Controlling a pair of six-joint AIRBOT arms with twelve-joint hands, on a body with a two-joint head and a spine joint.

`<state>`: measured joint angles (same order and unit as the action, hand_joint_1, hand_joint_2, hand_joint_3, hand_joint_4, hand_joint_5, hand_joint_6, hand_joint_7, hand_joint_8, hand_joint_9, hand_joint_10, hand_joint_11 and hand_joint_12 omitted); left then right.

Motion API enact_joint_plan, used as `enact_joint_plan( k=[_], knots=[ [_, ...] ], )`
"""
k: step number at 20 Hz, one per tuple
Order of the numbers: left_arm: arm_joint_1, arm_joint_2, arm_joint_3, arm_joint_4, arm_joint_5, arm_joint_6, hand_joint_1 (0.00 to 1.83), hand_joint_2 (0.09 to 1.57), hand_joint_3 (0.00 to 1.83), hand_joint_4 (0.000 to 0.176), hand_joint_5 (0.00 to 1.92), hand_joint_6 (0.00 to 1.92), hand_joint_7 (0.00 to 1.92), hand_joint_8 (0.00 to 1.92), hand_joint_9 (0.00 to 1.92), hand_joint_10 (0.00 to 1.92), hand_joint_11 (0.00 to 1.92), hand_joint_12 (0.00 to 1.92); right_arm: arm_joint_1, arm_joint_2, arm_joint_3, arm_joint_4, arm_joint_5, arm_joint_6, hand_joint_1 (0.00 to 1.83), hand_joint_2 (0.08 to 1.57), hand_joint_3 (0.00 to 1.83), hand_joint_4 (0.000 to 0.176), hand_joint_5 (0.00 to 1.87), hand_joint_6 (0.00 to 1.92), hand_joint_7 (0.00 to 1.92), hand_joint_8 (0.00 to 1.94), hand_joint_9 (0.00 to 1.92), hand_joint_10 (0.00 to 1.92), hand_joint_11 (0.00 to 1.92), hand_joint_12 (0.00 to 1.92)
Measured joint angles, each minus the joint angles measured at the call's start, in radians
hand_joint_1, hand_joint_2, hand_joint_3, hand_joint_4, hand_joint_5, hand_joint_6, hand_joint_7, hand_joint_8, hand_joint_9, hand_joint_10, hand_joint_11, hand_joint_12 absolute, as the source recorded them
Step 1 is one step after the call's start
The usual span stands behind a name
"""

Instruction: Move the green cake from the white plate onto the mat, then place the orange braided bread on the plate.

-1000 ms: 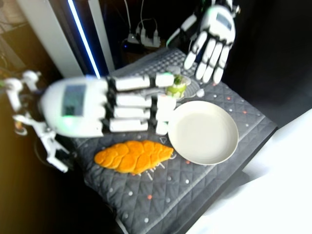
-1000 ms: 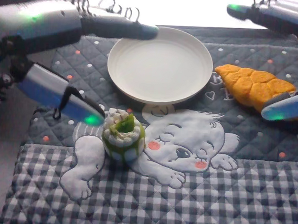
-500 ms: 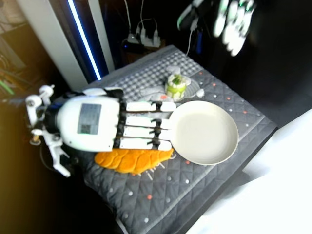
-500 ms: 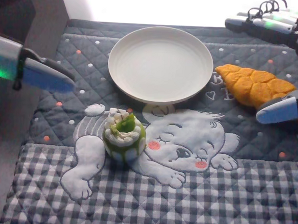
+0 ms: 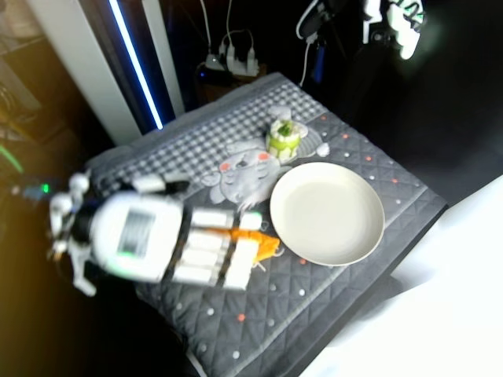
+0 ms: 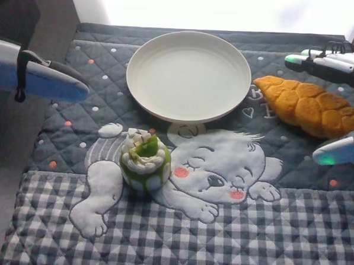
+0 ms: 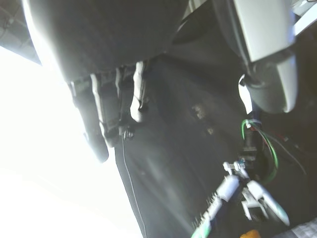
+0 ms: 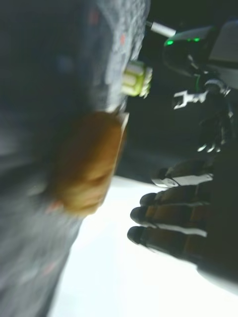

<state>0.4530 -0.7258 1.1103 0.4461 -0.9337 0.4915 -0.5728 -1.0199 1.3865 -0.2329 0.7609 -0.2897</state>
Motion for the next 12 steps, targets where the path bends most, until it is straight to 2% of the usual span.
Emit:
enact_joint_plan(
  k=[2, 3, 4, 6, 7, 8, 9, 10, 11, 12],
  knots=[
    [0.002, 0.000, 0.000, -0.012, -0.005, 0.001, 0.65, 0.84, 0.00, 0.070, 0.16, 0.00, 0.26, 0.00, 0.37, 0.01, 0.30, 0.44, -0.002, -0.010, 0.002, 0.001, 0.008, 0.000, 0.56, 0.70, 0.00, 0.152, 0.00, 0.00, 0.00, 0.00, 0.11, 0.02, 0.12, 0.07],
    [0.002, 0.000, 0.000, -0.013, -0.006, 0.000, 0.72, 0.80, 0.00, 0.084, 0.17, 0.00, 0.28, 0.00, 0.37, 0.00, 0.28, 0.37, -0.006, -0.014, 0.002, 0.003, 0.011, 0.000, 0.56, 0.71, 0.00, 0.139, 0.00, 0.00, 0.00, 0.00, 0.12, 0.02, 0.14, 0.08],
    [0.006, 0.000, 0.000, -0.014, -0.010, 0.000, 0.84, 0.76, 0.00, 0.091, 0.18, 0.00, 0.29, 0.00, 0.35, 0.00, 0.24, 0.34, -0.011, -0.018, 0.002, 0.000, 0.014, 0.000, 0.54, 0.71, 0.00, 0.157, 0.00, 0.00, 0.02, 0.01, 0.13, 0.02, 0.16, 0.10],
    [0.013, 0.000, 0.000, -0.013, -0.009, 0.000, 0.92, 0.75, 0.00, 0.111, 0.16, 0.00, 0.29, 0.00, 0.35, 0.00, 0.26, 0.33, -0.015, -0.024, 0.002, -0.002, 0.011, 0.000, 0.56, 0.71, 0.00, 0.157, 0.00, 0.00, 0.01, 0.00, 0.10, 0.00, 0.14, 0.09],
    [0.013, 0.000, 0.000, -0.013, -0.009, 0.002, 0.93, 0.77, 0.00, 0.114, 0.16, 0.00, 0.28, 0.00, 0.35, 0.00, 0.25, 0.33, -0.022, -0.025, 0.003, 0.000, 0.015, 0.001, 0.56, 0.71, 0.00, 0.167, 0.00, 0.00, 0.00, 0.00, 0.08, 0.00, 0.13, 0.09],
    [0.013, 0.000, 0.000, -0.014, -0.010, 0.002, 0.90, 0.78, 0.01, 0.106, 0.15, 0.00, 0.25, 0.00, 0.32, 0.00, 0.22, 0.31, -0.028, -0.026, 0.006, 0.000, 0.017, 0.000, 0.56, 0.71, 0.00, 0.174, 0.00, 0.00, 0.00, 0.00, 0.10, 0.01, 0.12, 0.09],
    [0.013, 0.000, 0.000, -0.020, -0.010, 0.002, 0.89, 0.79, 0.01, 0.106, 0.13, 0.00, 0.23, 0.00, 0.30, 0.00, 0.21, 0.30, -0.031, -0.029, 0.012, 0.001, 0.013, 0.001, 0.60, 0.71, 0.00, 0.171, 0.00, 0.00, 0.00, 0.00, 0.09, 0.01, 0.10, 0.08],
    [0.014, -0.001, 0.000, -0.024, -0.010, 0.003, 0.91, 0.80, 0.00, 0.126, 0.16, 0.00, 0.28, 0.00, 0.35, 0.00, 0.23, 0.29, -0.040, -0.037, 0.024, 0.003, 0.010, 0.012, 0.59, 0.71, 0.00, 0.175, 0.00, 0.00, 0.00, 0.00, 0.07, 0.00, 0.11, 0.08],
    [0.015, -0.004, 0.000, -0.029, -0.012, 0.003, 0.91, 0.78, 0.00, 0.124, 0.18, 0.01, 0.31, 0.01, 0.36, 0.01, 0.25, 0.29, -0.044, -0.049, 0.041, 0.003, 0.011, 0.037, 0.57, 0.70, 0.00, 0.176, 0.00, 0.00, 0.00, 0.00, 0.07, 0.00, 0.15, 0.10],
    [0.018, -0.008, 0.000, -0.032, -0.013, 0.003, 0.93, 0.76, 0.00, 0.130, 0.18, 0.00, 0.29, 0.00, 0.33, 0.00, 0.23, 0.28, -0.050, -0.070, 0.068, 0.004, 0.010, 0.066, 0.56, 0.70, 0.00, 0.176, 0.00, 0.00, 0.00, 0.00, 0.05, 0.00, 0.18, 0.11]
  ],
)
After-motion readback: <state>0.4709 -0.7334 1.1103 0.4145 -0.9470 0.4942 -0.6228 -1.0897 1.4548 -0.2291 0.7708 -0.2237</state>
